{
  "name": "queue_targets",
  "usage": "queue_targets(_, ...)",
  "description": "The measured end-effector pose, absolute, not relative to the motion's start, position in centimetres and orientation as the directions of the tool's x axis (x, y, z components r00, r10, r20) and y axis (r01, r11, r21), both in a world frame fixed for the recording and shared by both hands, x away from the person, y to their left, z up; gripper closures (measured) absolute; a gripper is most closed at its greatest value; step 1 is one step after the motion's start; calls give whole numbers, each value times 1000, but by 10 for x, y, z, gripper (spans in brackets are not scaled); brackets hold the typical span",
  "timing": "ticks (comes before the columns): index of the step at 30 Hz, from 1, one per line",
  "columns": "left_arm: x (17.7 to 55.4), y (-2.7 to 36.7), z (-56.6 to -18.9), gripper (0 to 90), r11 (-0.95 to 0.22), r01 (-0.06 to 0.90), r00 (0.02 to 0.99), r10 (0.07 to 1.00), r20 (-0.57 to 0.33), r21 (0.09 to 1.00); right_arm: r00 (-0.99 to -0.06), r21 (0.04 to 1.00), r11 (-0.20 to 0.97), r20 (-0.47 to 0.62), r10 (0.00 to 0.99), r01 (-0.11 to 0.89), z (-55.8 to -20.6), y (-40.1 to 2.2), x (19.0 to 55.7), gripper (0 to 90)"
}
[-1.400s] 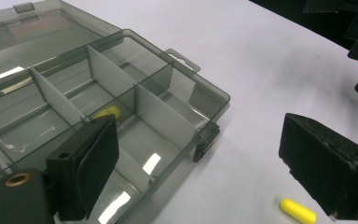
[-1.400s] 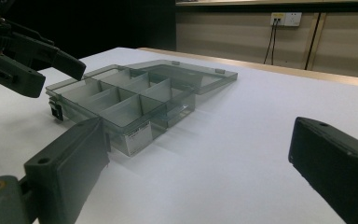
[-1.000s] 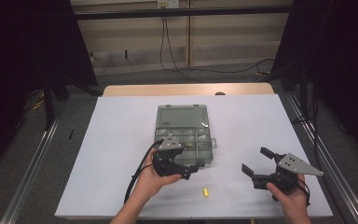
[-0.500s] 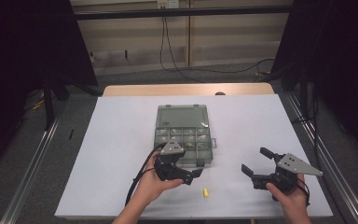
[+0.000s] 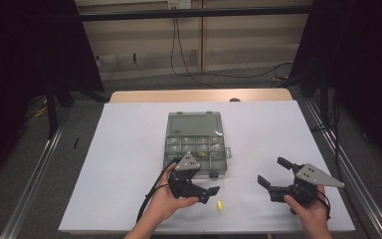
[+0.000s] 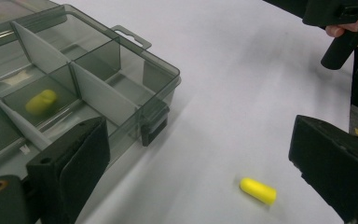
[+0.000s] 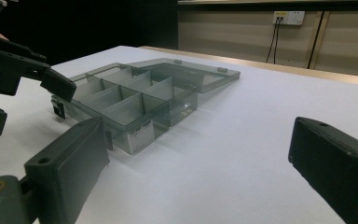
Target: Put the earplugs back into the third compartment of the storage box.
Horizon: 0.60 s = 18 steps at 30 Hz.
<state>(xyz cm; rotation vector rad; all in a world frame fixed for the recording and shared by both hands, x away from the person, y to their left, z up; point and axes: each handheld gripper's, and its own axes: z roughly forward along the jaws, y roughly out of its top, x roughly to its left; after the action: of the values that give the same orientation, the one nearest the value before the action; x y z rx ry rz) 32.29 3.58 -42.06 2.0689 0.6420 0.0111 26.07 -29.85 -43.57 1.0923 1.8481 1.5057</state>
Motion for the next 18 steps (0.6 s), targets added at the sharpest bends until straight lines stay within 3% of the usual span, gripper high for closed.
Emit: queue_targets(18, 316, 26, -431, 77, -475, 409, 887, 407, -218, 779, -546, 962, 64, 97, 832, 267, -436, -298, 261, 41)
